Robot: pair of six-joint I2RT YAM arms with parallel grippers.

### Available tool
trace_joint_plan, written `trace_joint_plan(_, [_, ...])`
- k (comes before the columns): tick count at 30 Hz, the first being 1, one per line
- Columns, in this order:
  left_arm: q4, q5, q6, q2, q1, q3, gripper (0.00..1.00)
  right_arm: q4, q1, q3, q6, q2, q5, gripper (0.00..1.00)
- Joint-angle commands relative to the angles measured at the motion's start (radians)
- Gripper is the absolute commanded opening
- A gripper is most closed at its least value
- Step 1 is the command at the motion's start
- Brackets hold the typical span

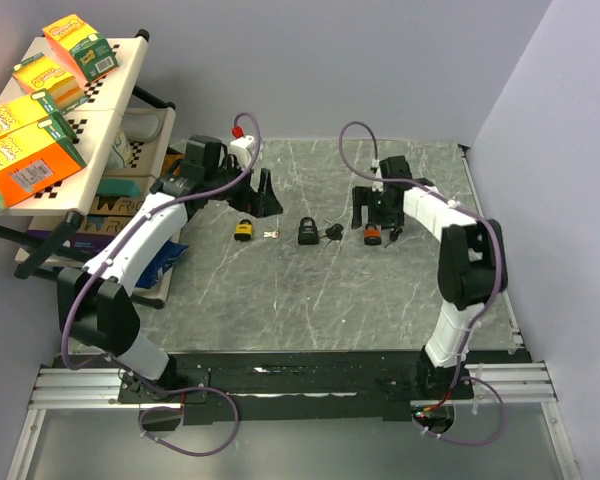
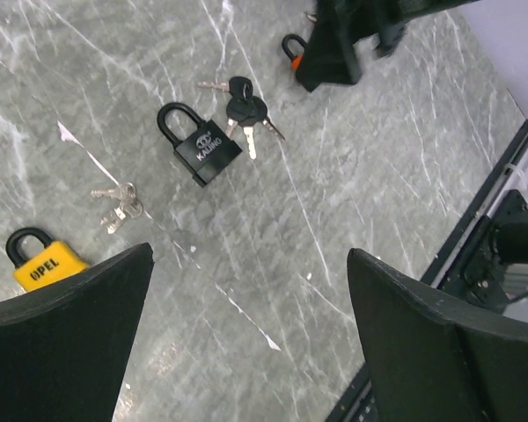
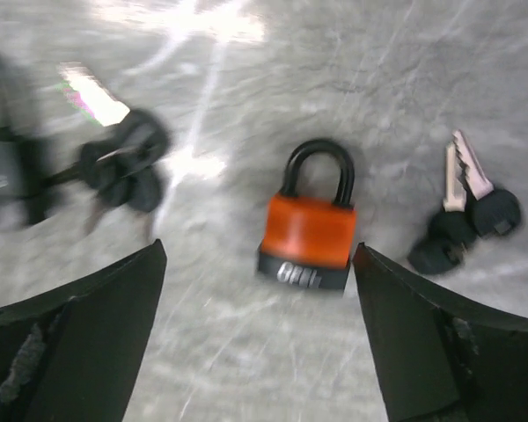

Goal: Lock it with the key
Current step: Place the lock at the center of the board, then reset both arms

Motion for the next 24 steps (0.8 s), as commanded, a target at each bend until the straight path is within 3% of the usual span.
trace_joint_plan(1, [-0.092,0.014,0.007,0.022,0.022,0.103,0.96,0.055,-0.001,-0.021,-0.041,-0.234,-0.045,0.99])
trace_joint_plan(9, [-0.130,-0.101,-0.010,0.116,0.081,0.240,0.96,0.206,-0.002,-0.134,-0.126,-0.536,-0.186,1.00])
trace_joint_plan(20, [-0.030,-0.185,0.001,-0.021,0.101,-0.071,0.96,0.264,-0.007,-0.358,-0.098,-0.782,-0.256,1.00])
trace_joint_plan(24, [-0.013,-0.219,0.018,-0.044,0.101,-0.079,0.96,0.270,-0.007,-0.427,-0.112,-0.843,-0.275,1.00])
